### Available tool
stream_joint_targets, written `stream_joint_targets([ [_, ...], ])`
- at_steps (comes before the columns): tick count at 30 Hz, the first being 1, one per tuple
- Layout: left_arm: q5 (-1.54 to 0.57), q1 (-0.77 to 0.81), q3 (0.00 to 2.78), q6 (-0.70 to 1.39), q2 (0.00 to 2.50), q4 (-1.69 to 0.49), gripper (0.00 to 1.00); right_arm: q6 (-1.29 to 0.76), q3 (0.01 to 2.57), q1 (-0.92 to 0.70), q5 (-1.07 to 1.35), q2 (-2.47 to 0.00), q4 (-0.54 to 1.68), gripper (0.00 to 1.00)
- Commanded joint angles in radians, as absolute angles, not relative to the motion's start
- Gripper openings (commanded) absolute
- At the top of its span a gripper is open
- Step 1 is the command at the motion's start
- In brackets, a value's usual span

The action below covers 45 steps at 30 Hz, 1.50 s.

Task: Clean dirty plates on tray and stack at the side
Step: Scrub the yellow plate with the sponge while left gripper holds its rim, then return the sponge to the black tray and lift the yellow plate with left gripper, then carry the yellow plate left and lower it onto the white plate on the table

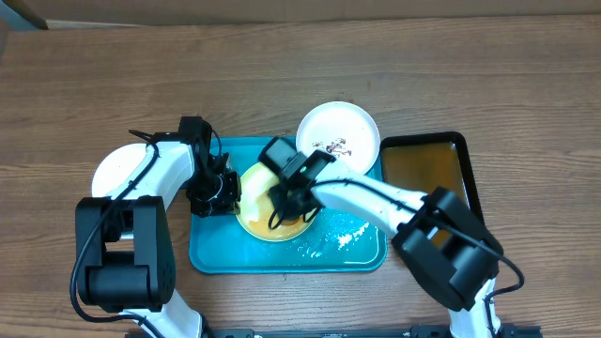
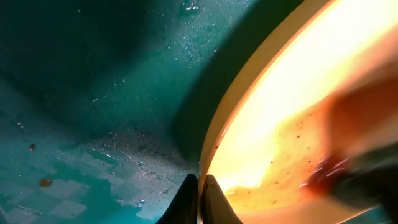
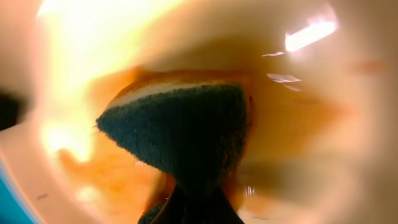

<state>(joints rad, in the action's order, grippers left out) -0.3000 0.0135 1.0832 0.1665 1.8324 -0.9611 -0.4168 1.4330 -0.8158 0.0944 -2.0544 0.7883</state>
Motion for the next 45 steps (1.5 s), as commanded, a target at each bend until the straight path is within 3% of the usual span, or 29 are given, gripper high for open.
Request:
stream_joint_targets([
  [1,-0.28,0.012,1.077,0.173,1.802,-0.96,0.04,-0.438,1.464,-0.747,-0.009,-1.998,0.823,0.04],
  [15,-0.094,0.012,1.144,0.205,1.626,-0.957,0.04,-0.398,1.467,-0.664,-0.028,-1.702,0.948,0.04],
  [23,0.176,0.038,1.144,0.226,1.412,-0.93,0.04,-0.419,1.44,-0.419,-0.073,-1.695,1.064,0.04],
  [30,0.464,0.143,1.144,0.253,1.338,-0.925,0.04,-0.277,1.366,-0.237,0.032,-1.696,1.073,0.04],
  [38,0.818,0.335,1.144,0.278,1.337,-0.911,0.04,-0.226,1.218,-0.151,0.039,-1.697,0.989,0.04],
  [45,0.962,0.452,1.144,0.271,1.337,-0.899,0.04,-0.227,1.024,-0.151,0.055,-1.697,0.784,0.04],
])
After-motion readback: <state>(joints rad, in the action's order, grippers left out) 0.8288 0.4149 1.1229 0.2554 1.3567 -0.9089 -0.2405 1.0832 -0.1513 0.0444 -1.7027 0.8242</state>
